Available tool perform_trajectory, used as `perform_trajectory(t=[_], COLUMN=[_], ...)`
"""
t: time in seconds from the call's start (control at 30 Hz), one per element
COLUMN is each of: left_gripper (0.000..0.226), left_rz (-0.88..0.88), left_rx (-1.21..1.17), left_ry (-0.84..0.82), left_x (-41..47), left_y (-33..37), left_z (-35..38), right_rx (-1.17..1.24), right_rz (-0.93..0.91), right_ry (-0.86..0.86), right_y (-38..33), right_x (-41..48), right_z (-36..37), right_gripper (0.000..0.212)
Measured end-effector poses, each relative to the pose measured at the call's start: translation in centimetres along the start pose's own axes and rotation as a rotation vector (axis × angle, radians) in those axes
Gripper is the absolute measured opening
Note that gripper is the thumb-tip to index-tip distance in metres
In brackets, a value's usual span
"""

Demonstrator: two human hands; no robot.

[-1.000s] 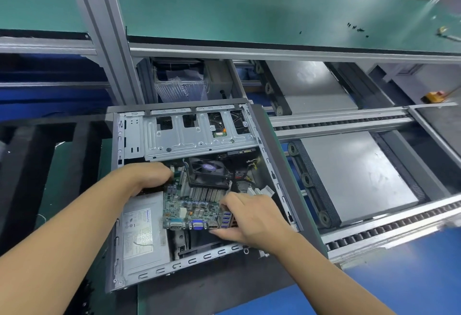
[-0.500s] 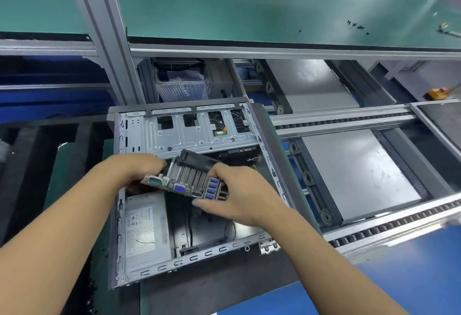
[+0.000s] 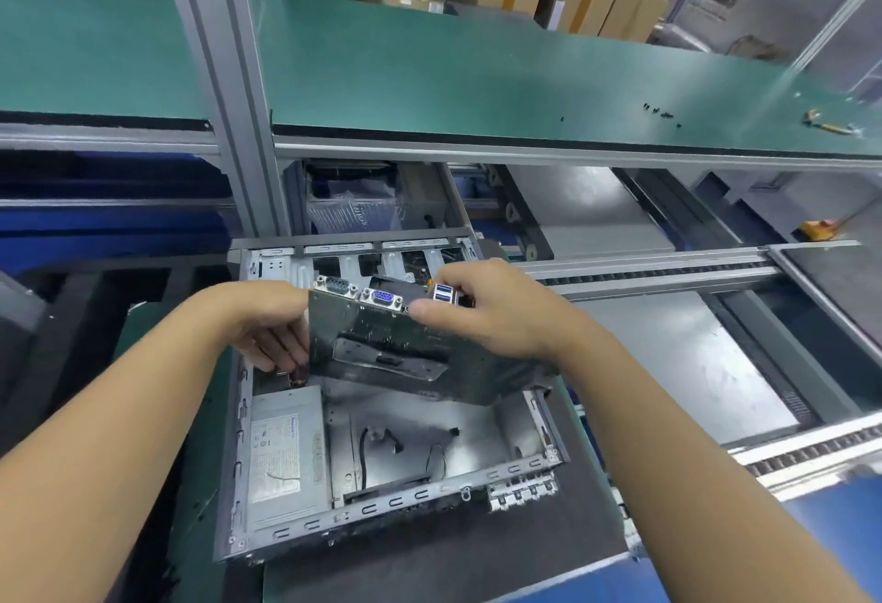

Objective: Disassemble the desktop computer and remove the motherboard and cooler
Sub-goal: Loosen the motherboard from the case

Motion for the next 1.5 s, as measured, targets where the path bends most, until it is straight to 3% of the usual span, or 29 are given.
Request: perform_trajectory(t=[0.33,0.53,0.7,0.93,1.0,1.1,1.17,1.2,1.33,1.4,1.5], left_gripper=[0.057,0.077,0.093,0.097,0.091,0.077,0.054,0.042,0.027,0.023,0.023], left_rz=[0.094,0.203,0.419,0.708,0.671,0.518,0.536,0.594,0.821,0.89,0.803], left_rx=[-0.342,-0.729,-1.245,-1.304,-1.175,-0.969,-0.894,-0.811,-0.605,-0.569,-0.574], left_ry=[0.13,-0.075,-0.225,-0.32,-0.214,0.245,0.524,0.583,0.49,0.548,0.643], left_x=[-1.4,-3.4,-6.1,-11.3,-11.8,-11.0,-10.5,-10.1,-9.2,-9.4,-8.6], left_y=[0.2,1.7,2.9,3.2,2.8,1.0,-0.1,-0.3,-0.7,-0.6,-1.0], left_z=[-0.1,0.7,-0.5,-1.9,-2.6,-4.3,-5.2,-5.4,-4.2,-3.7,-3.7], right_rx=[0.146,0.22,0.263,0.136,0.147,0.121,0.095,0.09,0.117,0.145,0.165], right_rz=[-0.017,-0.086,-0.16,-0.283,-0.299,-0.292,-0.298,-0.3,-0.288,-0.289,-0.272], right_ry=[0.189,0.314,0.397,0.46,0.476,0.497,0.492,0.485,0.483,0.487,0.489], right_y=[-0.3,-1.3,-3.4,-8.1,-9.1,-10.3,-11.0,-11.3,-11.9,-12.1,-12.1], right_x=[-1.9,-3.4,-4.1,-4.4,-4.6,-4.7,-4.8,-4.9,-5.3,-5.6,-5.9], right_z=[-7.1,-9.5,-10.3,-10.7,-11.5,-13.2,-13.7,-13.7,-13.4,-13.3,-13.0], right_gripper=[0.059,0.069,0.058,0.05,0.049,0.058,0.06,0.059,0.06,0.06,0.057])
Point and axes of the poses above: each hand's wrist, its own x-axis towards the middle knuckle, its own z-axis out of the palm, y = z × x, the point moved 6 cm from there along x, towards the middle knuckle, and after that the axes turned 5 degrees about -x, right-handed, at the moved point
